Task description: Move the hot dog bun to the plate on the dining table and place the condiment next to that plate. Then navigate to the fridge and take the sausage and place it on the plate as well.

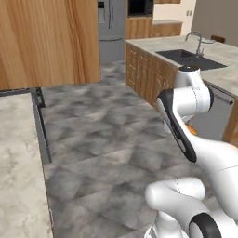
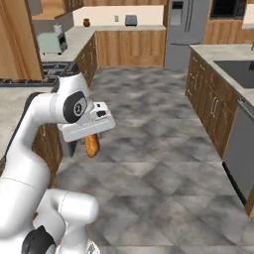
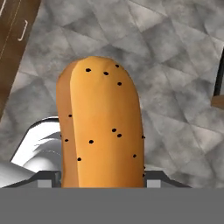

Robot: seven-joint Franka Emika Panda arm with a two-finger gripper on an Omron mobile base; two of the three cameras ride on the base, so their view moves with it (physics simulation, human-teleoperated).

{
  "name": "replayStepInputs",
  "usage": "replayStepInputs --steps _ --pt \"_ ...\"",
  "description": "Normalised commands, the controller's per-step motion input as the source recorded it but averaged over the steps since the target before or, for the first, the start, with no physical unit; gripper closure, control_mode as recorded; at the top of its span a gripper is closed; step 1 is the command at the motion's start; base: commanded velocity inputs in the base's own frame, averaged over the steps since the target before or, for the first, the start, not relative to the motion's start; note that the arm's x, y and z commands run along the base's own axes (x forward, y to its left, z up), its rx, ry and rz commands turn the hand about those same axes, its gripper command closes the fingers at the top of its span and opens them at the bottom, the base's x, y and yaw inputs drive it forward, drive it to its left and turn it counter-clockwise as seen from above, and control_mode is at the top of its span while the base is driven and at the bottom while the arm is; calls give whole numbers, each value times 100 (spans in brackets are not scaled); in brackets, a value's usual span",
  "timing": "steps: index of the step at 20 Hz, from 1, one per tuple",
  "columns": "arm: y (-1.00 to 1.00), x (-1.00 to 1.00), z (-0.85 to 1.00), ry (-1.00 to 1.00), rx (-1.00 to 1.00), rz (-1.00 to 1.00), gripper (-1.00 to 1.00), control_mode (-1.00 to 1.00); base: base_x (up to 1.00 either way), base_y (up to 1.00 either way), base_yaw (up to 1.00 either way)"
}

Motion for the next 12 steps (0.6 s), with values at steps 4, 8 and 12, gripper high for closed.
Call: replayStepInputs --steps 4,8,12 --pt "0 0 0 0 0 0 100 100 -37 -59 -55" --pt "0 0 0 0 0 0 100 100 8 -94 -24" --pt "0 0 0 0 0 0 100 100 84 -50 -7"
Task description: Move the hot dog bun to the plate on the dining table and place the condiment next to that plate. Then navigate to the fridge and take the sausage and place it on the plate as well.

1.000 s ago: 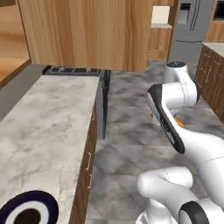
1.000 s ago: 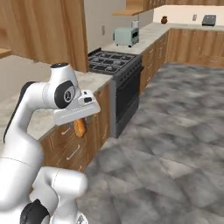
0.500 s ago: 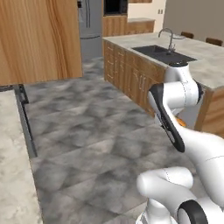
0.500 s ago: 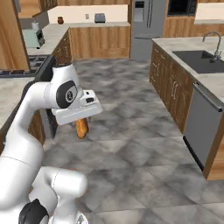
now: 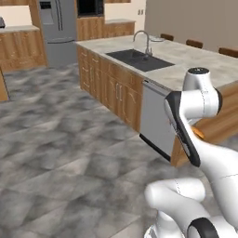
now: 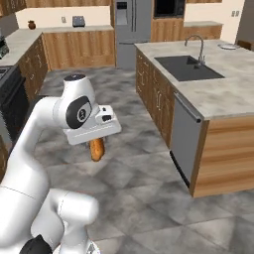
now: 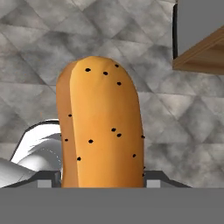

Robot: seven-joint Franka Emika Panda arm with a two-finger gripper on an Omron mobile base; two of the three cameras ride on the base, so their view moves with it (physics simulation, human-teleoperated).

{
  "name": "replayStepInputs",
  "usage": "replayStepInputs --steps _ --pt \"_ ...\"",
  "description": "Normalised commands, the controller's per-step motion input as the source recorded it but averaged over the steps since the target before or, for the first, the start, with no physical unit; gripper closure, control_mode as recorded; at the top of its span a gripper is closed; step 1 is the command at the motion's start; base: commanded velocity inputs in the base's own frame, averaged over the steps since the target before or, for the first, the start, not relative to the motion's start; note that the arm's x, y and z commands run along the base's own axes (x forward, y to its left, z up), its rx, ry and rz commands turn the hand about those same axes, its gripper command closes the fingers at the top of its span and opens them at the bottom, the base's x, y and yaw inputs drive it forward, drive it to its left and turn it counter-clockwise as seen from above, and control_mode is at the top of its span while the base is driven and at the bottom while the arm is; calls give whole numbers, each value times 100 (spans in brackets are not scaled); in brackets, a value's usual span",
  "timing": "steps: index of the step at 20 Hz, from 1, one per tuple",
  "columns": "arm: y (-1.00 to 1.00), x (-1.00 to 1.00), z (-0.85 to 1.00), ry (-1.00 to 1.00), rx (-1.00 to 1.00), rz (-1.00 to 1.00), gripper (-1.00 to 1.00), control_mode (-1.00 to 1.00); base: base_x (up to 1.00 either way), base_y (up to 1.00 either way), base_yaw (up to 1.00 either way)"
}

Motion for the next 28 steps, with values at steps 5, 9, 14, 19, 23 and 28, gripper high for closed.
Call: replayStepInputs --steps 5,9,14,19,23,28 --pt "0 0 0 0 0 0 100 100 96 -54 1" --pt "0 0 0 0 0 0 100 100 34 -100 12" --pt "0 0 0 0 0 0 100 100 24 -100 12" --pt "0 0 0 0 0 0 100 100 19 -100 11" --pt "0 0 0 0 0 0 100 100 18 -100 10" --pt "0 0 0 0 0 0 100 100 17 -100 9"
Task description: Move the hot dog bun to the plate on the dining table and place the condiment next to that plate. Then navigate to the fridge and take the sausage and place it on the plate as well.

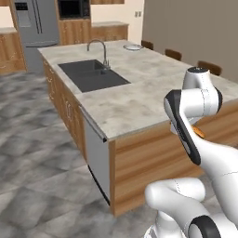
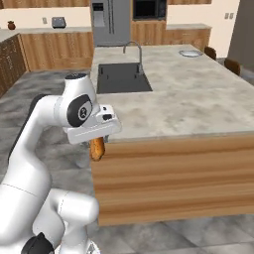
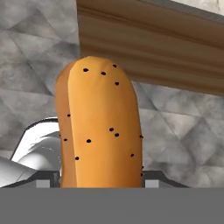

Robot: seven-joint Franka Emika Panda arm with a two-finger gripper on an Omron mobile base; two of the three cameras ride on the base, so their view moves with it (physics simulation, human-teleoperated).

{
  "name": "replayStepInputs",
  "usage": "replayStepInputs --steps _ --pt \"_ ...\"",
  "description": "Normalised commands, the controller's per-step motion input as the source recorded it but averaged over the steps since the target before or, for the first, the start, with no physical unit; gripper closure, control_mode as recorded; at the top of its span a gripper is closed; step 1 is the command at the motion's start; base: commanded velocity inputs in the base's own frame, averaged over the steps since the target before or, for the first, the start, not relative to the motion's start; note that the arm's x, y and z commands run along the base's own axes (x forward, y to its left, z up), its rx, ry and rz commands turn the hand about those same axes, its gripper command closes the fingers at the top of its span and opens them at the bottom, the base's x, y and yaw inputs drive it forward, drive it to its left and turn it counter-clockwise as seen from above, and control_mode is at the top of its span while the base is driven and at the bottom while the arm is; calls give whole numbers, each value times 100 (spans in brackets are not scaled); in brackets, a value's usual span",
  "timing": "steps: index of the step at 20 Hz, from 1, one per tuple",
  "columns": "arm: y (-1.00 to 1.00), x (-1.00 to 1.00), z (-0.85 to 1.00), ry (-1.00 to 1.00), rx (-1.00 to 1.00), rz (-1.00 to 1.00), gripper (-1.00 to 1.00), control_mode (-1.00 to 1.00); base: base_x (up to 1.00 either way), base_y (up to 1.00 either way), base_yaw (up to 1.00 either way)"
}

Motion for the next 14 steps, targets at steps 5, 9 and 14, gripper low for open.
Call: replayStepInputs --steps 5,9,14 --pt "0 0 0 0 0 0 100 100 15 -100 9" --pt "0 0 0 0 0 0 100 100 12 -100 9" --pt "0 0 0 0 0 0 100 100 7 -100 9"
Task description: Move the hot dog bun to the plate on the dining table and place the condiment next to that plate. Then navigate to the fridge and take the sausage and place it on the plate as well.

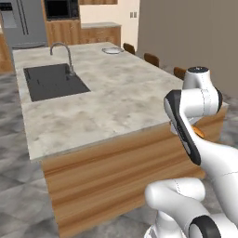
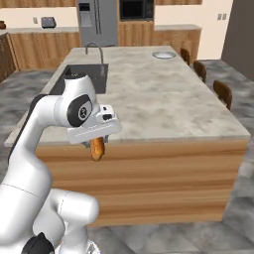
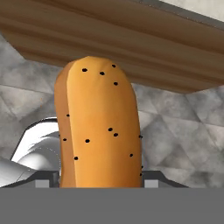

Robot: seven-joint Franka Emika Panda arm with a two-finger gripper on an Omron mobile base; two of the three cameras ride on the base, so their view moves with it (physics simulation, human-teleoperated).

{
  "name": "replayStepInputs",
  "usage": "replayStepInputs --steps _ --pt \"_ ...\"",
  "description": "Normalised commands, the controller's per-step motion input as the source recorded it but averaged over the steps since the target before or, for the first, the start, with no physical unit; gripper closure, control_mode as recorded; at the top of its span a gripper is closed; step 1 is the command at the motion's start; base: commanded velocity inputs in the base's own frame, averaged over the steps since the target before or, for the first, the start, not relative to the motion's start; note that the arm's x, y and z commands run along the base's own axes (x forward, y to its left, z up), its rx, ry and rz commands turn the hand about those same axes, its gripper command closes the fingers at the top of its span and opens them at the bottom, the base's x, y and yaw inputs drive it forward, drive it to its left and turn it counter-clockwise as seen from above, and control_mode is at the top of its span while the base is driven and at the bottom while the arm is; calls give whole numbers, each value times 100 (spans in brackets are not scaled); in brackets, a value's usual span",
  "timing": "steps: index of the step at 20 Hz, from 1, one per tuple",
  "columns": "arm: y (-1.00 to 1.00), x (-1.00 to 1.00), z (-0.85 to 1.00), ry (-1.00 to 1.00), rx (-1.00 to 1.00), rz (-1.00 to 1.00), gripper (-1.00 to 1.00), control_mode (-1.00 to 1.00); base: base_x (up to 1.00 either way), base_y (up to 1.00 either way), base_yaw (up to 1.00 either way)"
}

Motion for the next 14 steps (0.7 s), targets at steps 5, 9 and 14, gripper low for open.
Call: replayStepInputs --steps 5,9,14 --pt "0 0 0 0 0 0 100 100 7 -100 10" --pt "0 0 0 0 0 0 100 100 11 -100 11" --pt "0 0 0 0 0 0 100 100 14 -100 12"
